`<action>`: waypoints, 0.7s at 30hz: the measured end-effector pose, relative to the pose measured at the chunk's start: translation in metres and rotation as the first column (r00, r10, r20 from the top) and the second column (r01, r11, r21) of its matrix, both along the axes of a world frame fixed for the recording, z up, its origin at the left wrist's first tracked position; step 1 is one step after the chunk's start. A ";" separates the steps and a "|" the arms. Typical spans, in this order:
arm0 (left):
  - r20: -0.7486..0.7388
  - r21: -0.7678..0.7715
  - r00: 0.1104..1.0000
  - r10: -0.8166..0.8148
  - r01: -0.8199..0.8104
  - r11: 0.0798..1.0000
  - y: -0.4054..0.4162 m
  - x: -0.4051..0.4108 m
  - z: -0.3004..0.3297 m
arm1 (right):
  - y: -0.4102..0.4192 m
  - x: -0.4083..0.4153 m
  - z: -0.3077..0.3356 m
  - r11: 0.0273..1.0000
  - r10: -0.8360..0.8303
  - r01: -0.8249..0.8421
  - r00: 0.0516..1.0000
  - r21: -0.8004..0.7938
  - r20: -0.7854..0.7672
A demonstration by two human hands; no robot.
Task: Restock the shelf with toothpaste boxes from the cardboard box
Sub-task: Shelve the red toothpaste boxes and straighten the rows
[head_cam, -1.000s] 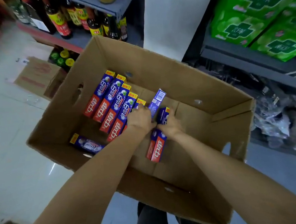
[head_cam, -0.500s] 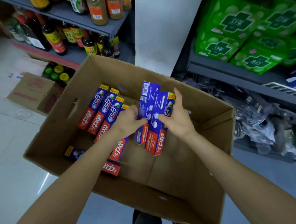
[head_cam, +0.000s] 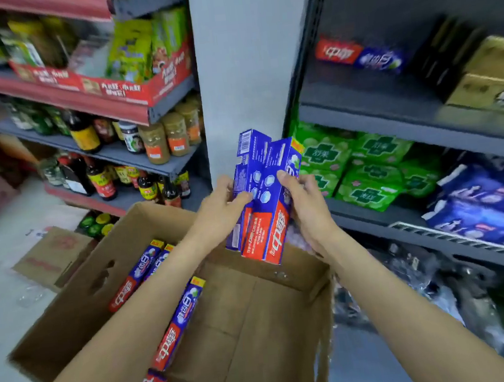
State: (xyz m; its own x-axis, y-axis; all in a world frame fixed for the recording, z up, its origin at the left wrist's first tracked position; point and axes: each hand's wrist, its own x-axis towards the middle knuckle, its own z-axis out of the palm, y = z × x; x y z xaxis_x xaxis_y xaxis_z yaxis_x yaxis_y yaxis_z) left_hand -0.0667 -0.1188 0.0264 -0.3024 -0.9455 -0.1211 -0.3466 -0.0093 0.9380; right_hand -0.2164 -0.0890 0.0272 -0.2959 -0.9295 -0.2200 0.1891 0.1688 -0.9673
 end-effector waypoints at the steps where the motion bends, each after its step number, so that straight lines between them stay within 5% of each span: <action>1: 0.017 -0.029 1.000 0.024 -0.024 0.999 -0.002 -0.015 0.011 | 0.000 -0.015 0.012 1.000 -0.005 0.005 1.000 -0.013 0.000; 6: -0.012 -0.131 0.992 0.126 -0.126 0.983 -0.006 -0.103 0.064 | -0.002 -0.100 0.069 0.997 -0.013 0.018 0.998 -0.077 0.066; 12: -0.205 -0.059 0.965 0.161 -0.177 0.982 -0.017 -0.194 0.114 | -0.020 -0.203 0.116 0.994 0.075 -0.071 0.996 -0.081 0.041; 18: -0.221 -0.006 0.941 0.254 -0.262 0.965 -0.032 -0.240 0.129 | -0.049 -0.262 0.142 0.991 0.107 -0.078 0.945 -0.104 0.309; 21: -0.220 -0.034 0.946 0.238 -0.252 0.967 -0.049 -0.249 0.137 | -0.070 -0.281 0.147 0.972 0.167 -0.132 0.970 -0.193 0.179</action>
